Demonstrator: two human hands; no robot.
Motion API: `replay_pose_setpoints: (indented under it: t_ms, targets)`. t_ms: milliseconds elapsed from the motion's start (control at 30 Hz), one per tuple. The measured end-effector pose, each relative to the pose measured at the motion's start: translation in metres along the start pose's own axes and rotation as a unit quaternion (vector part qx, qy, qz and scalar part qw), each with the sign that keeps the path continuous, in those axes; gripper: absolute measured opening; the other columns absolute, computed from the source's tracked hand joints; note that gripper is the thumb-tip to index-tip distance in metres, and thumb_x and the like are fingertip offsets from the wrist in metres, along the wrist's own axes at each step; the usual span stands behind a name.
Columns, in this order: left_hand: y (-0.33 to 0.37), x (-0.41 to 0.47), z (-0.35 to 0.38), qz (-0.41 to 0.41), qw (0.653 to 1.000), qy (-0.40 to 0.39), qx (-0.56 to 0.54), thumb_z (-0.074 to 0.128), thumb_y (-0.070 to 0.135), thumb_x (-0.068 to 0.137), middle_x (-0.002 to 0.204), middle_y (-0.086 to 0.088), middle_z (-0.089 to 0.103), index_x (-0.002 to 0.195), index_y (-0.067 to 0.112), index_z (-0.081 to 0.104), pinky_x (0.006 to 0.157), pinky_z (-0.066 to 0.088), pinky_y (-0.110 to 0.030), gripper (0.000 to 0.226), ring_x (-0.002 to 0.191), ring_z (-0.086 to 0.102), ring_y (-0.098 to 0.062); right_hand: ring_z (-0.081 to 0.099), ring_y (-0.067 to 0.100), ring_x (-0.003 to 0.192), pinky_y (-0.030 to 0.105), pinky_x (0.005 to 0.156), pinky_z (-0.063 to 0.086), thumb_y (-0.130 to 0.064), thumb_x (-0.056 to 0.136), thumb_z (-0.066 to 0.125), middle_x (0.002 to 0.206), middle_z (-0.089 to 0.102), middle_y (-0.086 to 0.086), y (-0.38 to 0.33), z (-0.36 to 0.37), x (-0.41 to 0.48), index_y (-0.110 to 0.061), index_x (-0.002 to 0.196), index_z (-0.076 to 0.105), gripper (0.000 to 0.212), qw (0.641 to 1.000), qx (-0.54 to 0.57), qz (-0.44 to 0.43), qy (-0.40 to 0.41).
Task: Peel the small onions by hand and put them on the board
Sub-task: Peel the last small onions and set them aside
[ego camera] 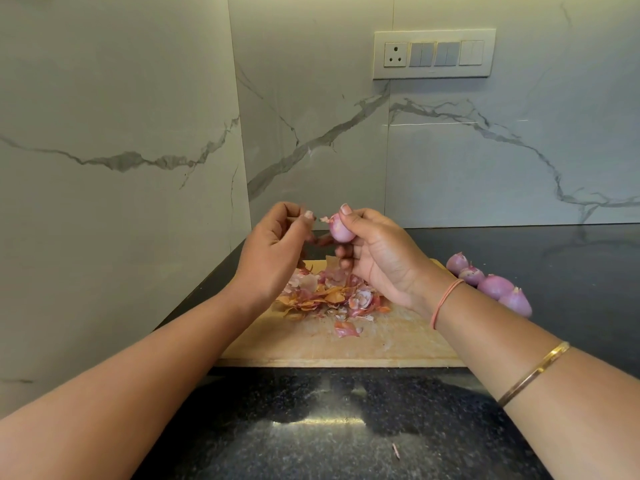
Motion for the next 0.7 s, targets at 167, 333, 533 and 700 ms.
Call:
replay_pose_setpoints:
  t_ms: [167, 333, 533, 700]
  targets:
    - [0.03, -0.006, 0.003, 0.161, 0.974, -0.028, 0.157, 0.061, 0.018, 0.089, 0.093, 0.016, 0.063, 0.108, 0.022, 0.065, 0.062, 0.05, -0.011, 0.019, 0.077, 0.062, 0.002, 0.045, 0.009, 0.057, 0.02, 0.05, 0.039, -0.031, 0.092, 0.058, 0.077, 0.055, 0.005, -0.003, -0.005, 0.0, -0.012, 0.085, 0.051, 0.021, 0.999, -0.025, -0.015, 0.02]
    - [0.045, -0.013, 0.007, 0.273, 0.933, -0.034, 0.235, 0.061, 0.019, 0.087, 0.084, 0.011, 0.068, 0.104, 0.012, 0.071, 0.065, 0.053, -0.018, 0.021, 0.076, 0.065, -0.004, 0.04, 0.009, 0.047, 0.019, 0.044, 0.037, -0.044, 0.087, 0.061, 0.059, 0.054, 0.003, -0.004, -0.006, -0.001, -0.009, 0.093, 0.054, 0.036, 0.998, -0.051, -0.001, 0.026]
    - [0.049, -0.016, 0.009, 0.303, 0.907, -0.029, 0.292, 0.047, 0.032, 0.088, 0.075, 0.001, 0.069, 0.09, 0.008, 0.069, 0.054, 0.051, -0.035, 0.032, 0.063, 0.062, -0.012, 0.033, 0.008, 0.041, 0.016, 0.037, 0.03, -0.045, 0.087, 0.061, 0.049, 0.048, 0.002, -0.004, -0.003, -0.005, -0.011, 0.08, 0.056, 0.036, 0.998, -0.045, 0.021, 0.027]
    - [0.05, -0.018, 0.011, 0.315, 0.896, -0.033, 0.312, 0.044, 0.034, 0.087, 0.067, 0.0, 0.064, 0.084, 0.007, 0.064, 0.049, 0.047, -0.037, 0.033, 0.056, 0.057, -0.016, 0.031, 0.006, 0.038, 0.014, 0.035, 0.027, -0.044, 0.087, 0.063, 0.048, 0.045, 0.001, -0.003, -0.007, -0.005, -0.011, 0.076, 0.055, 0.036, 0.997, -0.06, 0.029, 0.044]
Point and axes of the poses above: each hand's wrist, its own x-axis towards the middle knuckle, its own z-axis out of the palm, y = z × x, the point moved 9 cm from there along x, towards the middle knuckle
